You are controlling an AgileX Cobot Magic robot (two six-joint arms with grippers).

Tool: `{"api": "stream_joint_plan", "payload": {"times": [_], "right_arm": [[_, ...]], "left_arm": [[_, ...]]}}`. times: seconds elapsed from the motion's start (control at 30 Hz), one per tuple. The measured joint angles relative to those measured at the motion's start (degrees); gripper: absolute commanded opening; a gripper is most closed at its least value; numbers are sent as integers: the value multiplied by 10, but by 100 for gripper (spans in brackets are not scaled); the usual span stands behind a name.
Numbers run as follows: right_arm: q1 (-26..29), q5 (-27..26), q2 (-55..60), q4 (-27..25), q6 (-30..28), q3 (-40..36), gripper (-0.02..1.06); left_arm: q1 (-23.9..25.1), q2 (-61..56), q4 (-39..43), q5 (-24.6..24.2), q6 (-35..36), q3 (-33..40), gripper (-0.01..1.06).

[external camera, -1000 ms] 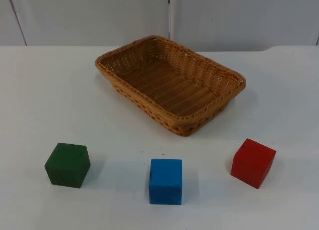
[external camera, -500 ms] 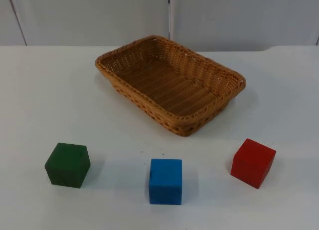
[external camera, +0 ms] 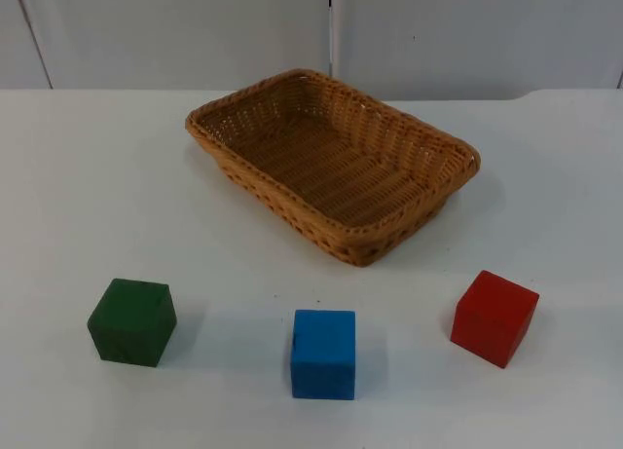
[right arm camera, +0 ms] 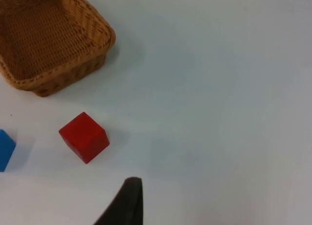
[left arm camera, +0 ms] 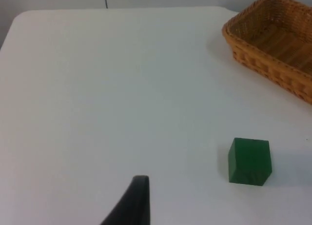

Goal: Pick up one cube with each hand and place exactly two cubes into the same basket, leaving the remaining cube outside.

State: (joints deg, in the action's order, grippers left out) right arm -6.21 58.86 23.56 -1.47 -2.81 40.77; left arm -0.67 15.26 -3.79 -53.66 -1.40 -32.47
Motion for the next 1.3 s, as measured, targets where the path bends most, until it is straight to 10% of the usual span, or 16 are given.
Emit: {"api": "stream_joint_plan", "payload": {"times": [1.3], "right_arm": [[0,-75,273,-110,-77,0,105]], "left_arm": [[0,262,-79,83,-55,-47,105]]}}
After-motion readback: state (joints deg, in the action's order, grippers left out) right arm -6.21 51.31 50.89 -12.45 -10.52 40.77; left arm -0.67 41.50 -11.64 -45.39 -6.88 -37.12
